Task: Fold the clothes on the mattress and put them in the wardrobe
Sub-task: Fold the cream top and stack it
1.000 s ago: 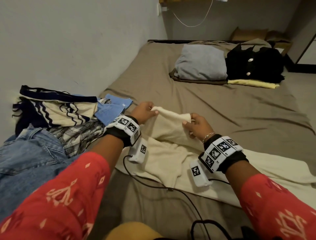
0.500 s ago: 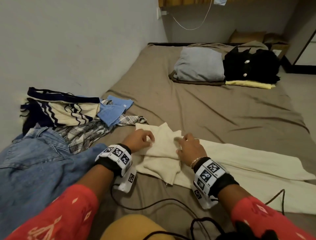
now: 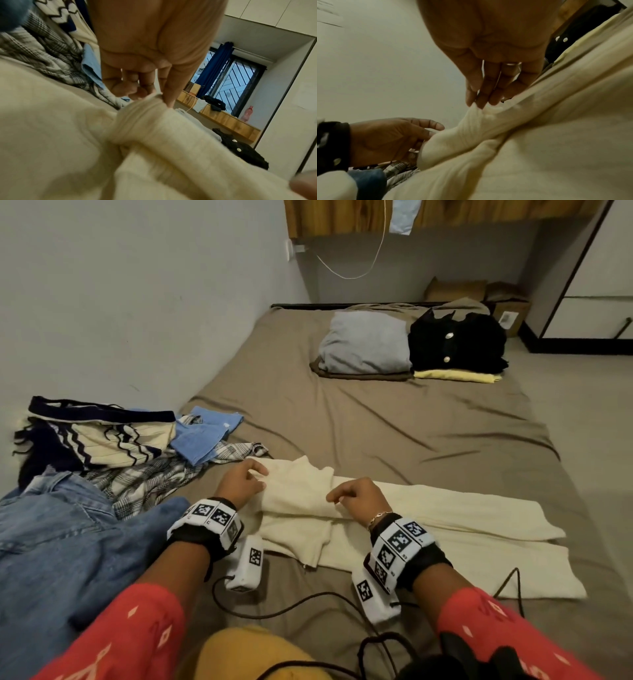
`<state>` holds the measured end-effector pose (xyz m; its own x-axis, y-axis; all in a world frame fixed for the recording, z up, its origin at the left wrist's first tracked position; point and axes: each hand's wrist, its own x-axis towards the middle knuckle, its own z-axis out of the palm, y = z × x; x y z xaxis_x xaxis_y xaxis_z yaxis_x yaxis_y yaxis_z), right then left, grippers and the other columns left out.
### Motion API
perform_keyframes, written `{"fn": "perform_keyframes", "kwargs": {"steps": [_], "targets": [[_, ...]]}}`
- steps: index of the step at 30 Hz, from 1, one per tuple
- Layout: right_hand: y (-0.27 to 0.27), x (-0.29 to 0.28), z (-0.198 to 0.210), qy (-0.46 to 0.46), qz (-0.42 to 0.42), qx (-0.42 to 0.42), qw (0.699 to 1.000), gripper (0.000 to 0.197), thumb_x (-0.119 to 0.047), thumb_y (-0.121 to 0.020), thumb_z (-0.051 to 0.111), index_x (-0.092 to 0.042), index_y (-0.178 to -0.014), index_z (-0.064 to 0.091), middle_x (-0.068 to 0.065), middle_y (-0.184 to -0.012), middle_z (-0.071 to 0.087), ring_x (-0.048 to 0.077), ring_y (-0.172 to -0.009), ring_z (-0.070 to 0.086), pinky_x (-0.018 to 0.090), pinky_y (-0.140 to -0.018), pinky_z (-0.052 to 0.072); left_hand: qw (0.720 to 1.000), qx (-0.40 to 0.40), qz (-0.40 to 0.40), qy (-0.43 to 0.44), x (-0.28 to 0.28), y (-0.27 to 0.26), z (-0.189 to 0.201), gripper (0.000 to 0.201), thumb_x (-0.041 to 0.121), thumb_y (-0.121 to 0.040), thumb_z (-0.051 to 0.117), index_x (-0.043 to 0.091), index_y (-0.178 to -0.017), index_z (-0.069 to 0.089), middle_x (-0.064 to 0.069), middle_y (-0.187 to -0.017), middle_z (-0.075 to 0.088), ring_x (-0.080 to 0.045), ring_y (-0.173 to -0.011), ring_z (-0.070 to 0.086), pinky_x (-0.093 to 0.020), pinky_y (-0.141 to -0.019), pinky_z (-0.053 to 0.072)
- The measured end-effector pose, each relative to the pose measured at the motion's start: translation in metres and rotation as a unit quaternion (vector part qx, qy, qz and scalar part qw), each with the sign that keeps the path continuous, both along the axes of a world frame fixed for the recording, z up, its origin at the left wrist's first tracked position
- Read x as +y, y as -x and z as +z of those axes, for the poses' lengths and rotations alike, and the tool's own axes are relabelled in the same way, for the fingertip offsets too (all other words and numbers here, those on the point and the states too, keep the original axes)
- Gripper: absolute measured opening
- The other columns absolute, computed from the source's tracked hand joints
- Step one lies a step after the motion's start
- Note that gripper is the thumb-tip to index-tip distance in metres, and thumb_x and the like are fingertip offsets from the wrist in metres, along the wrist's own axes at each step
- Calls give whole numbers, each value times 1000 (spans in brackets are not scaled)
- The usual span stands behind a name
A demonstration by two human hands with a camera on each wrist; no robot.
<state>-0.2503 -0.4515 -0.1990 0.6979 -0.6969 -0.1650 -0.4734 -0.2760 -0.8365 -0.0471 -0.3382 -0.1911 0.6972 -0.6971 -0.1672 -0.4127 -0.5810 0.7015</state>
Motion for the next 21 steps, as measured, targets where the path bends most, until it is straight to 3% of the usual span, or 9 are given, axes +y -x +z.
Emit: {"fn": "perform_keyframes", "kwargs": {"steps": [4, 6, 9, 11, 13, 15, 17, 19, 21], "targets": [[10, 7, -8, 40, 135, 144, 980, 33, -3, -87, 50, -13, -116, 64, 13, -123, 58, 27, -116, 52, 25, -96, 37, 975, -73, -53, -205, 9, 8, -7, 16, 3, -80, 62, 18, -76, 57, -10, -98, 61, -26, -95, 57, -28, -80, 43], [30, 0, -3, 117, 111, 161, 974, 36, -12, -92, 47, -20, -126, 55, 14, -136, 45, 29, -126, 41, 31, -104, 30, 972, -156, -51, -171, 0, 18, -2, 6, 11, -84, 60, 15, -87, 63, -11, -107, 62, -28, -103, 56, -31, -88, 42], [81, -17, -4, 206, 114, 280, 931, 51, -28, -94, 45, -28, -142, 31, 9, -154, 16, 27, -141, 16, 38, -112, 21, 970, -195, -139, -48, -21, 48, 7, 20, 10, -86, 61, 7, -105, 64, -14, -114, 61, -29, -109, 54, -32, -95, 36], [121, -26, -6, 178, 159, 372, 897, 61, -39, -93, 46, -27, -146, 19, 7, -155, 10, 27, -142, 11, 44, -112, 21, 949, -177, -238, -104, -34, 72, 5, 29, 15, -90, 56, 9, -119, 59, -13, -127, 55, -29, -119, 49, -29, -99, 32], [165, -39, -5, 90, 131, 345, 925, 62, -35, -94, 47, -23, -147, 17, 3, -156, 12, 25, -142, 13, 39, -113, 18, 914, -160, -278, -249, -43, 87, -4, 43, 26, -93, 53, 13, -133, 45, -10, -140, 44, -26, -129, 41, -27, -102, 30], [212, -59, -1, 35, -28, 230, 972, 48, -22, -93, 54, -14, -138, 40, 9, -147, 35, 25, -133, 35, 31, -107, 26, 906, -165, -249, -299, -49, 90, -9, 49, 33, -92, 54, 12, -134, 42, -11, -141, 42, -26, -128, 42, -27, -101, 33], [256, -78, 1, 24, -189, 134, 972, 21, -11, -87, 60, -22, -102, 68, 15, -118, 59, 27, -111, 54, 34, -97, 38, 912, -201, -220, -282, -55, 97, -8, 47, 35, -90, 55, 12, -130, 47, -12, -137, 48, -28, -123, 46, -31, -100, 37], [284, -91, -4, -34, -294, 81, 952, 22, -5, -86, 58, -21, -73, 65, 14, -91, 61, 29, -89, 59, 39, -88, 45, 912, -235, -230, -245, -63, 113, -6, 44, 34, -90, 54, 15, -129, 48, -9, -135, 49, -29, -123, 45, -37, -102, 37], [292, -95, -8, -146, -336, 31, 930, 20, -2, -90, 52, -13, -74, 56, 11, -76, 57, 25, -70, 55, 37, -77, 47, 908, -255, -284, -172, -73, 146, -5, 39, 31, -92, 51, 16, -128, 49, -6, -134, 49, -26, -124, 43, -37, -102, 35]]}}
